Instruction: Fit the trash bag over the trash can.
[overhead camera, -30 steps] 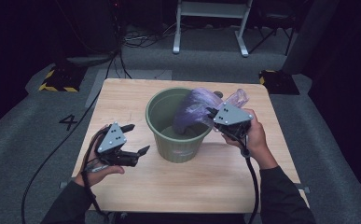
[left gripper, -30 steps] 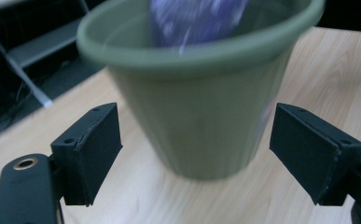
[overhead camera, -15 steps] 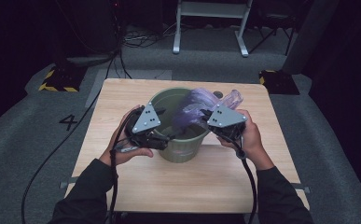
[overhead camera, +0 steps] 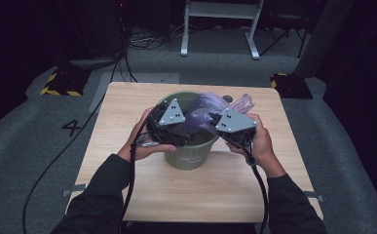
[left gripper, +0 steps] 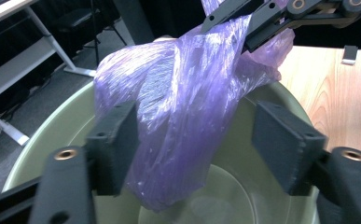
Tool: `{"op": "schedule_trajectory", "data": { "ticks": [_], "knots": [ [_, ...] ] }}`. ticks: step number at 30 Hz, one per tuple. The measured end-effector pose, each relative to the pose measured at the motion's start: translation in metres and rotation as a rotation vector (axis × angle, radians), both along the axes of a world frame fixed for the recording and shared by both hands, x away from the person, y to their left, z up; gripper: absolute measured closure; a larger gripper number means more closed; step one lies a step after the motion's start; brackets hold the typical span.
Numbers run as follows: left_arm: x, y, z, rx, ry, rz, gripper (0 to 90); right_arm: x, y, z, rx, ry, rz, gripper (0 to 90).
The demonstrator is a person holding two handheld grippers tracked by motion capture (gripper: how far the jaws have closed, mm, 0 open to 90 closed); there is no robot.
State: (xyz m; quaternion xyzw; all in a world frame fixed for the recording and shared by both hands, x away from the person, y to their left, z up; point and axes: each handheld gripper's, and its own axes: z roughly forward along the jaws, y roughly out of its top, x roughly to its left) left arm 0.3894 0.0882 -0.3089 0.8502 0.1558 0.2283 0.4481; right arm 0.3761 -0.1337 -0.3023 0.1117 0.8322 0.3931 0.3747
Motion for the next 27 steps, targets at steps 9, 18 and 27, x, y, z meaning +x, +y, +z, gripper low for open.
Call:
{"op": "schedule_trajectory", "data": {
  "ticks": [9,18,27],
  "knots": [
    [0.001,-0.001,-0.001,0.051,-0.048,0.019,79.6,-0.005,0.0,0.003,0.025,-0.006,0.014,78.9],
    [0.002,0.007,-0.005,0.065,-0.055,0.045,89.8,-0.007,-0.009,0.002,0.063,0.058,-0.018,42.6],
    [0.005,0.023,-0.01,0.06,-0.04,0.077,89.9,-0.029,-0.051,-0.008,0.088,0.058,-0.082,29.9]
  ]
}}
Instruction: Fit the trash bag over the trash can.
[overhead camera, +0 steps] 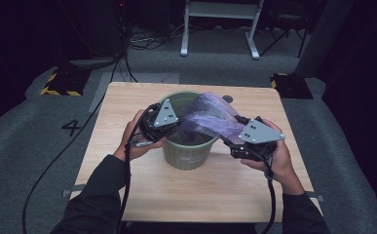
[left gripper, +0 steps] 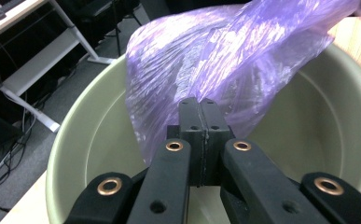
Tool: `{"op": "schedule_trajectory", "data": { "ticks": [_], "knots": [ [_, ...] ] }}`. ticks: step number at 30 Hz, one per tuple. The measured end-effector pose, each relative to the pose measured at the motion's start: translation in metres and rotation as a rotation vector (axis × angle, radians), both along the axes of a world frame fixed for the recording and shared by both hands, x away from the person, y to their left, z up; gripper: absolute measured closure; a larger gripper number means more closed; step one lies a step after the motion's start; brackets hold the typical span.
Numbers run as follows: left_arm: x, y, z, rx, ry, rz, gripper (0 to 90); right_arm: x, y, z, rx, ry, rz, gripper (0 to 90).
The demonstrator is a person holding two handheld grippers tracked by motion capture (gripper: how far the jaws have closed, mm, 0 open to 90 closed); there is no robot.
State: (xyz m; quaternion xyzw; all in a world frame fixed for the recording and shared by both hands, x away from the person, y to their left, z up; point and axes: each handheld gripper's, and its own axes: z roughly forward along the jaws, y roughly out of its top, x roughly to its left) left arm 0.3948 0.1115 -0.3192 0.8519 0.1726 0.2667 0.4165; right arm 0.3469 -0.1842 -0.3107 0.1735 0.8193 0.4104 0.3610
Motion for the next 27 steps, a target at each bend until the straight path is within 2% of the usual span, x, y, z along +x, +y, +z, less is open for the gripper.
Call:
{"op": "schedule_trajectory", "data": {
  "ticks": [3,6,10,13,15,16,17,18,21,25,27],
  "knots": [
    [0.001,0.005,-0.002,0.002,0.0,0.009,90.0,-0.004,-0.013,-0.003,0.02,-0.002,-0.026,27.6],
    [0.002,0.011,-0.004,-0.015,0.01,0.021,90.0,-0.007,-0.026,-0.007,0.05,0.004,-0.038,26.3],
    [0.005,0.021,-0.008,-0.024,0.021,0.041,89.9,-0.008,-0.039,-0.016,0.082,0.038,-0.047,24.2],
    [0.006,0.026,-0.011,-0.035,0.027,0.046,90.0,-0.007,-0.042,-0.022,0.098,0.07,-0.021,24.2],
    [0.006,0.028,-0.012,-0.043,0.031,0.052,89.9,-0.006,-0.038,-0.027,0.094,0.074,-0.009,25.6],
    [0.006,0.03,-0.012,-0.045,0.03,0.053,89.9,-0.006,-0.034,-0.029,0.087,0.066,-0.011,29.3],
    [0.006,0.031,-0.012,-0.052,0.029,0.057,89.9,-0.005,-0.031,-0.03,0.077,0.057,-0.011,36.9],
    [0.006,0.033,-0.012,-0.055,0.029,0.06,89.9,-0.004,-0.028,-0.031,0.067,0.049,-0.007,49.5],
    [0.006,0.038,-0.013,-0.066,0.029,0.07,89.8,-0.002,-0.022,-0.034,0.055,0.035,0.014,68.9],
    [0.005,0.047,-0.015,-0.093,0.038,0.08,85.4,-0.002,-0.015,-0.035,0.056,0.01,0.034,85.9],
    [0.005,0.05,-0.016,-0.116,0.045,0.085,79.5,-0.003,-0.012,-0.033,0.063,-0.003,0.043,89.4]
  ]
}}
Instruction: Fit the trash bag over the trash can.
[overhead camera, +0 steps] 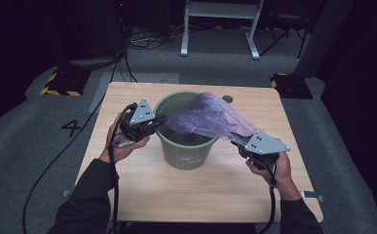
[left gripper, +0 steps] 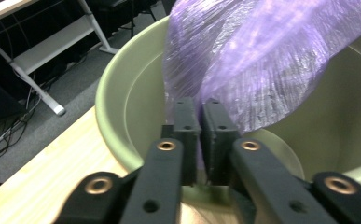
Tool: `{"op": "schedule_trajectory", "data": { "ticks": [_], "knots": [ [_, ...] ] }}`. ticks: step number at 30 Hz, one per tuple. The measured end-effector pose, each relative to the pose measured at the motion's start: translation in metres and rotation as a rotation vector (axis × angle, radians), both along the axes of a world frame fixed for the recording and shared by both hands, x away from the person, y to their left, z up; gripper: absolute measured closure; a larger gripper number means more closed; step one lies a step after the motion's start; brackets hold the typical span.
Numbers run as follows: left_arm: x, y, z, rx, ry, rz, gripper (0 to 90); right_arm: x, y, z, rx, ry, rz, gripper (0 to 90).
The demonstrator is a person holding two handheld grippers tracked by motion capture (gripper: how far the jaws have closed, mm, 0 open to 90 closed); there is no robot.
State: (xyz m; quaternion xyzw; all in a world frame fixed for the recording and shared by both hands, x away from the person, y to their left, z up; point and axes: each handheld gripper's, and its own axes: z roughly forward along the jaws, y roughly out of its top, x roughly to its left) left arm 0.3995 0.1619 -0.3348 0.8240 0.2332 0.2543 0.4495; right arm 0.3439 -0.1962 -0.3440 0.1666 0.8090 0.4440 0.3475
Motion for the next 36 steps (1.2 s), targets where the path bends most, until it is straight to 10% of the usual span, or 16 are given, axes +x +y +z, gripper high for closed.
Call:
{"op": "schedule_trajectory", "data": {
  "ticks": [8,17,30,36],
  "knots": [
    [-0.016,0.006,0.013,-0.092,-0.028,-0.008,30.6,0.0,0.016,0.01,-0.023,-0.023,0.026,89.8],
    [-0.052,-0.017,0.024,-0.074,-0.076,-0.149,20.1,-0.001,0.026,0.014,-0.04,-0.027,0.033,89.8],
    [-0.088,-0.084,0.02,0.019,-0.096,-0.313,18.8,-0.004,0.026,0.015,-0.032,-0.026,0.045,89.3],
    [-0.084,-0.095,0.015,0.02,-0.086,-0.284,60.6,-0.008,0.026,0.014,-0.033,-0.03,0.055,88.2]
  ]
}}
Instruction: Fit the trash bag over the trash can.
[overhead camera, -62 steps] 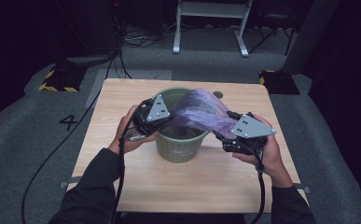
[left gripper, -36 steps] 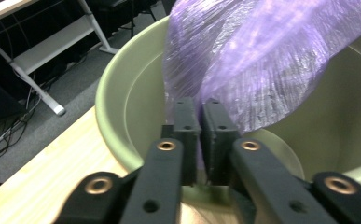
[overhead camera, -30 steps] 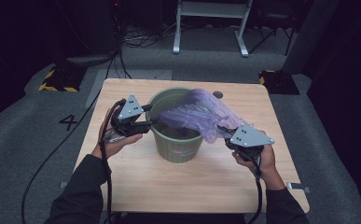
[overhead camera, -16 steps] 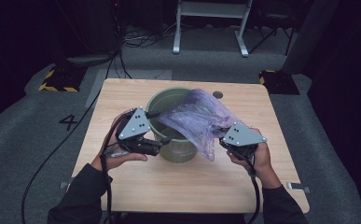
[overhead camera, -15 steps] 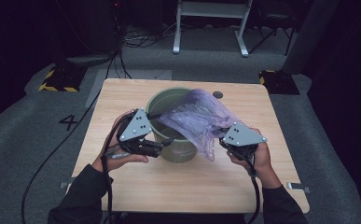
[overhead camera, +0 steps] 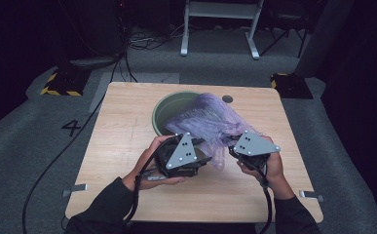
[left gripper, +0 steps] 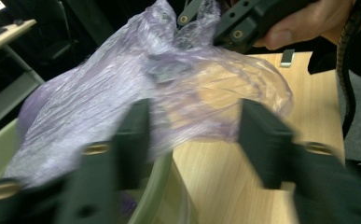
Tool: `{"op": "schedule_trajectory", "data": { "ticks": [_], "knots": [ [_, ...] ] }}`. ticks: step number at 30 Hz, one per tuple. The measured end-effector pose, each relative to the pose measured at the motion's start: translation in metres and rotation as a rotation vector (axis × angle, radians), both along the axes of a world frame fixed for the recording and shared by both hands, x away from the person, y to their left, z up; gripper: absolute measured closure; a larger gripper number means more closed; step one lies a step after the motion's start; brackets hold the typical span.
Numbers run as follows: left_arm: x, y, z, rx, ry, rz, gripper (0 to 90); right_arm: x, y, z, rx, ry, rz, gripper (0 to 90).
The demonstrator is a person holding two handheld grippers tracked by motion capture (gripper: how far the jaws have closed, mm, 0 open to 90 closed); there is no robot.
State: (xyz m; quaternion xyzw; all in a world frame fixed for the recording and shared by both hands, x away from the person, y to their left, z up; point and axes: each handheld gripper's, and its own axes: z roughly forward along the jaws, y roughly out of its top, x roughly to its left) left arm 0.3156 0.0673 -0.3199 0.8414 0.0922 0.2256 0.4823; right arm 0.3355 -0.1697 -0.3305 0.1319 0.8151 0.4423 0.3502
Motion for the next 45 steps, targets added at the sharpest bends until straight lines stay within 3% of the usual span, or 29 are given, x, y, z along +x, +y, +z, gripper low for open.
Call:
{"op": "schedule_trajectory", "data": {
  "ticks": [3,6,14,20,26,29,33,37,40,45],
  "knots": [
    [0.003,0.004,-0.002,0.019,-0.018,0.009,80.7,-0.003,-0.002,-0.002,0.003,-0.003,0.009,87.7],
    [0.004,0.012,-0.003,0.017,-0.026,0.032,89.8,-0.006,-0.004,-0.004,-0.001,-0.003,0.022,86.6],
    [0.005,0.036,-0.004,-0.016,-0.027,0.065,89.9,-0.013,-0.005,-0.013,-0.002,0.008,0.058,79.6],
    [0.006,0.057,-0.007,-0.058,-0.01,0.101,90.0,-0.019,-0.005,-0.02,-0.004,0.019,0.089,69.0],
    [0.006,0.076,-0.015,-0.075,0.0,0.15,90.0,-0.023,-0.004,-0.027,-0.027,0.034,0.13,81.3],
    [0.006,0.083,-0.018,-0.083,0.002,0.17,90.0,-0.024,-0.002,-0.03,-0.04,0.045,0.152,81.5],
    [0.003,0.088,-0.022,-0.085,0.001,0.184,90.0,-0.026,0.001,-0.034,-0.039,0.061,0.17,55.2],
    [0.005,0.093,-0.027,-0.098,0.015,0.195,90.0,-0.033,-0.003,-0.034,-0.008,0.091,0.225,40.5],
    [0.005,0.095,-0.029,-0.102,0.019,0.202,90.0,-0.042,-0.008,-0.032,-0.019,0.088,0.247,34.2],
    [0.006,0.098,-0.034,-0.1,0.022,0.212,90.0,-0.058,-0.02,-0.027,-0.009,0.065,0.256,32.4]
  ]
}}
